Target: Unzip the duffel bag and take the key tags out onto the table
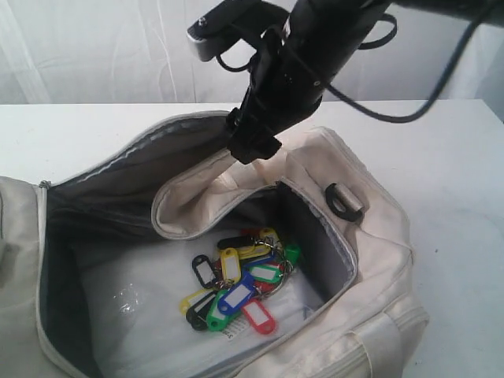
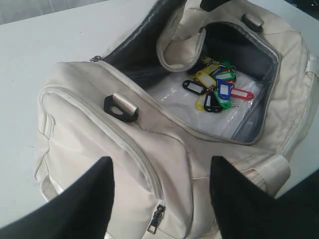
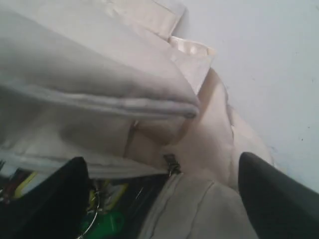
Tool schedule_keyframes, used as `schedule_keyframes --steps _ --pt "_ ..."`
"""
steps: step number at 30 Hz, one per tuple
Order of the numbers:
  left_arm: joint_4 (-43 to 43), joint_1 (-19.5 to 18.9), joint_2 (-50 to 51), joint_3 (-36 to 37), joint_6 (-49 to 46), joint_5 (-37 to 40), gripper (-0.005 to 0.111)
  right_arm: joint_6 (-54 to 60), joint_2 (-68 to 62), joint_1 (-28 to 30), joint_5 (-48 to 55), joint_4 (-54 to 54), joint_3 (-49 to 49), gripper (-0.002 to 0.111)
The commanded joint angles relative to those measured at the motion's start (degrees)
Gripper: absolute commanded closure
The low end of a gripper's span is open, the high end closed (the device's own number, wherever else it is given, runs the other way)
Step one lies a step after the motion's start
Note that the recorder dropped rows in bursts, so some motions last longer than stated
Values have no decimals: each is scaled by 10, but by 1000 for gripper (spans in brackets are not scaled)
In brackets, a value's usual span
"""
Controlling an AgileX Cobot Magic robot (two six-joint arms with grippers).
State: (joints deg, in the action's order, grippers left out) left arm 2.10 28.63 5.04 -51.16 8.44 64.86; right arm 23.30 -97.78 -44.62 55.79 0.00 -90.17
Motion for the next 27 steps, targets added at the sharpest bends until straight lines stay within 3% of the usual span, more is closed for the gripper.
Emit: schedule_keyframes --steps 1,6,11,16,18,20,21,22,24,25,27 --pt "7 -2 -4 -2 2 42 47 140 37 -8 46 58 13 32" --pt "8 -2 -4 -2 2 42 47 222 36 -36 33 48 78 32" --pt "8 -2 -4 -2 2 42 47 225 12 -70 -53 -34 129 33" --pt "8 -2 -4 -2 2 42 47 224 -3 -85 -130 -40 138 43" --pt "8 -2 -4 -2 2 42 47 214 -15 -85 -174 -40 138 55" --pt "8 -2 -4 -2 2 42 47 197 -28 -85 -200 -58 138 80" --pt "8 -2 -4 -2 2 42 47 133 -29 -85 -215 -87 137 100" --pt "8 -2 -4 -2 2 42 47 99 -29 -85 -223 -108 136 107" --pt "8 -2 -4 -2 2 42 47 -64 -19 -75 -264 -220 128 108" --pt "8 -2 -4 -2 2 42 47 -207 -13 -52 -305 -293 116 108" --pt "8 -2 -4 -2 2 42 47 -413 -18 3 -356 -335 98 108"
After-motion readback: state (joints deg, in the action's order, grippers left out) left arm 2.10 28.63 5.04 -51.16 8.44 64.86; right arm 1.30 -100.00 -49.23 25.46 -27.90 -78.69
